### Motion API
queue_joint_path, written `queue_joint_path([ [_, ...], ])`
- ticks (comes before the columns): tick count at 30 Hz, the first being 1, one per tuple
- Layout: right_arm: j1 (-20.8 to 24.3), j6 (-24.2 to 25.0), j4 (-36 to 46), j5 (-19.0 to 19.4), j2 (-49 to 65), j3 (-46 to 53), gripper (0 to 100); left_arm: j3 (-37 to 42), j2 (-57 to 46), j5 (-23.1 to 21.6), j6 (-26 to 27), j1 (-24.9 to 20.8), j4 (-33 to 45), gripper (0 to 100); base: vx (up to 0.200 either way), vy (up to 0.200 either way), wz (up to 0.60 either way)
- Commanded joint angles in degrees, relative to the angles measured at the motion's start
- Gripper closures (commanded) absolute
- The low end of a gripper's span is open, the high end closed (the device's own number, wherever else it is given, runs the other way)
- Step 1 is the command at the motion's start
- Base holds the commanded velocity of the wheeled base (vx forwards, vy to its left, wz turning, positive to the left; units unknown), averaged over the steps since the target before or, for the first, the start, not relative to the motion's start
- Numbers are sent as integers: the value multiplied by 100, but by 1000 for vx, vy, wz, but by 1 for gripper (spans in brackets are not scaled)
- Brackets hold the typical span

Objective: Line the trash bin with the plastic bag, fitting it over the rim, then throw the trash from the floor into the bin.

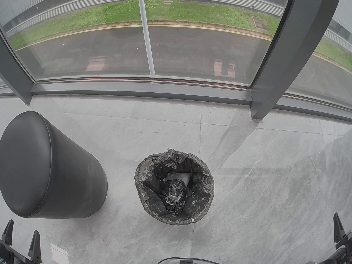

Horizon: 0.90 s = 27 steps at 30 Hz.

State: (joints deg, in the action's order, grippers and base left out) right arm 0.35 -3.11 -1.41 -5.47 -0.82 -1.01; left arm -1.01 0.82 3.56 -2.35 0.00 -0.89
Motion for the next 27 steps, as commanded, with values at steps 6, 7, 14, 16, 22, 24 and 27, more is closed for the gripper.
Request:
queue_joint_path([
  [6, 0, 100, 97, 697, 82, 84, 0, 101, -82, 4, -11, 0, 1, 0, 0, 0, 0],
  [7, 0, 126, 168, 802, 82, 84, 0, 101, -82, 4, -11, 0, -8, 0, 0, 0, 0],
  [14, 0, 161, 185, 837, 82, 84, 0, 101, -82, 4, -11, 0, -8, 0, 0, 0, 0],
  [16, 9, 179, 185, 837, 82, 84, 0, 101, -82, 4, -2, 0, -8, 0, 0, 0, 0],
  [22, 9, 276, 185, 829, 82, 84, 0, 101, -82, 4, -2, 0, -8, 0, 0, 0, 0],
  [24, 9, 276, 185, 837, 82, 84, 0, 101, -82, 4, -2, 0, -8, 0, 0, 0, 0],
  [27, 9, 276, 185, 837, 82, 84, 0, 101, -82, 4, -2, 0, -8, 0, 0, 0, 0],
])
